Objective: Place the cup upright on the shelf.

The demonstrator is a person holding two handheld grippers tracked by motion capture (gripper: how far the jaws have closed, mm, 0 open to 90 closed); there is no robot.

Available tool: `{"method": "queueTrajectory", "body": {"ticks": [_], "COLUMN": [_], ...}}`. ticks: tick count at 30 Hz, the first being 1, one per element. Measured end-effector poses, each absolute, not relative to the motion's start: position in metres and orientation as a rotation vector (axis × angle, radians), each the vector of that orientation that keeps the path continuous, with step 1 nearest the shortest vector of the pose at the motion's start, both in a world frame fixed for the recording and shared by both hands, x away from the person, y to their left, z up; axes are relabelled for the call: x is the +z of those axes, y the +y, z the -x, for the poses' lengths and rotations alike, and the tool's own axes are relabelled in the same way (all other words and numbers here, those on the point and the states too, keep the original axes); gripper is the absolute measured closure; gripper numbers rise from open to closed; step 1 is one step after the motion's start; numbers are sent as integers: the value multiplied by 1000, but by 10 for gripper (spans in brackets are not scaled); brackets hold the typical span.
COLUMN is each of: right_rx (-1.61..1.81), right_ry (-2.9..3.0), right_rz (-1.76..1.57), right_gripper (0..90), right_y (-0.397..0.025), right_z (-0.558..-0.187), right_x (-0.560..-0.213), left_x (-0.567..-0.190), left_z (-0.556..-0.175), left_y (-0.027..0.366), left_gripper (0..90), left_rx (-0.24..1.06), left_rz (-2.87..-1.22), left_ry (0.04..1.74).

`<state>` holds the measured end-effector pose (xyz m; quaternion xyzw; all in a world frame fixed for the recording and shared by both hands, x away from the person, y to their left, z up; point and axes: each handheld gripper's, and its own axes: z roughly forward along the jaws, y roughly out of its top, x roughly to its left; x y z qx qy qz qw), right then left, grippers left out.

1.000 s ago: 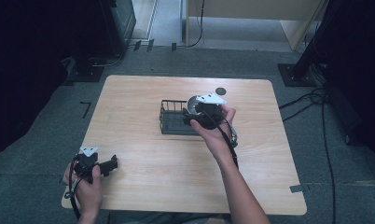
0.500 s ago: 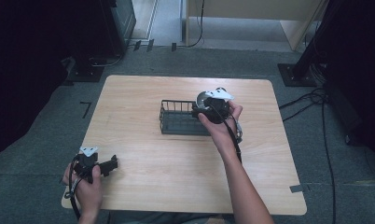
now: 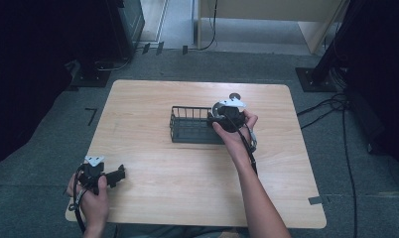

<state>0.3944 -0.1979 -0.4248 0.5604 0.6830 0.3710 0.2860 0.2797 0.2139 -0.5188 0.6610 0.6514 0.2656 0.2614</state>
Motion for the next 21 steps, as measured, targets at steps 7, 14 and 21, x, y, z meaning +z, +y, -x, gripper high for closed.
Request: {"method": "queueTrajectory", "body": {"ticks": [7, 14, 21], "right_rx": [959, 948, 901], "right_ry": [1846, 1864, 1881], "right_rz": [-1519, -1510, -1519], "right_gripper": [182, 182, 181], "right_y": [-199, -198, -199], "right_z": [-398, -402, -406], "right_x": [-436, -439, -444], "left_x": [-519, -519, -519], "left_z": [-280, -280, -280], "left_y": [214, 214, 214], "left_gripper": [0, 0, 0], "left_rx": [718, 719, 719], "left_rz": [-1790, -1789, -1790], "left_ry": [1763, 1763, 1763]}}
